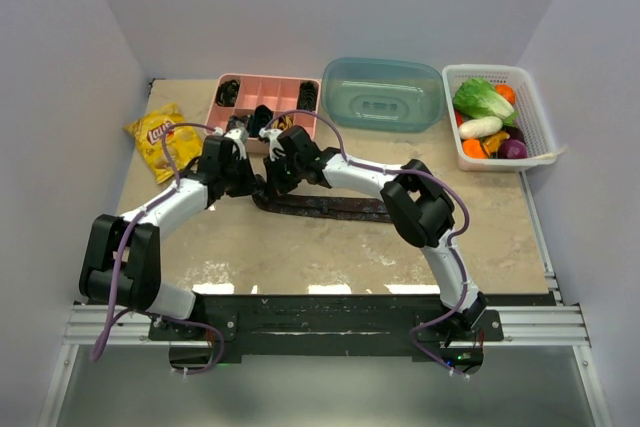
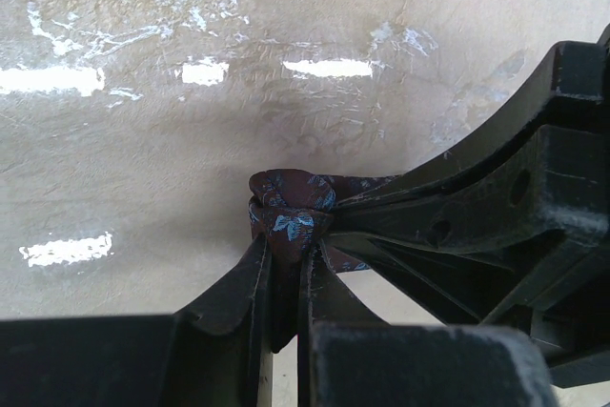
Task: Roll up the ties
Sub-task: Roll the tie at the center of the board.
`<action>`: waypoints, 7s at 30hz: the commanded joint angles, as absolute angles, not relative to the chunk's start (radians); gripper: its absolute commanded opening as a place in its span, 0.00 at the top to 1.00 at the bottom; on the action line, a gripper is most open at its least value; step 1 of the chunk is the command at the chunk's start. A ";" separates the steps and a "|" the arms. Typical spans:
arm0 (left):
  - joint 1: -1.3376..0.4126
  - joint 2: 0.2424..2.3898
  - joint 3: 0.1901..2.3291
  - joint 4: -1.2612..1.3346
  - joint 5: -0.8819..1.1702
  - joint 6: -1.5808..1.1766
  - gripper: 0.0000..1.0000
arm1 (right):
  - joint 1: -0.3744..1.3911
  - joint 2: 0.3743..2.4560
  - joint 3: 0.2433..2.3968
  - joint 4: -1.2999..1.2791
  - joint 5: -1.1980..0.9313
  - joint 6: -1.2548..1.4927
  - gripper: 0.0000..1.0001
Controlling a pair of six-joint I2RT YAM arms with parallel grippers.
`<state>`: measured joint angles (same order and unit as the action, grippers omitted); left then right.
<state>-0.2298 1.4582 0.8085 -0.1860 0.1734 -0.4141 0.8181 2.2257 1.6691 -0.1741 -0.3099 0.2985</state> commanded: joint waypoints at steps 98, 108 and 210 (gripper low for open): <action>-0.094 1.272 0.577 0.073 0.550 -0.566 0.08 | 0.782 2.032 1.519 -0.089 -0.342 0.327 0.95; 0.049 1.333 0.457 0.221 0.670 -0.626 0.08 | 0.802 2.097 1.574 -0.121 -0.379 0.305 0.95; -0.305 1.450 0.862 -0.212 0.242 -0.427 0.83 | 0.842 2.140 1.592 -0.183 -0.268 0.256 0.95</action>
<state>-0.2832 1.4551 0.8005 -0.2150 0.2115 -0.4458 0.8387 2.1391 1.5539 -0.1898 -0.2794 0.2611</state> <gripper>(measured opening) 0.299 0.051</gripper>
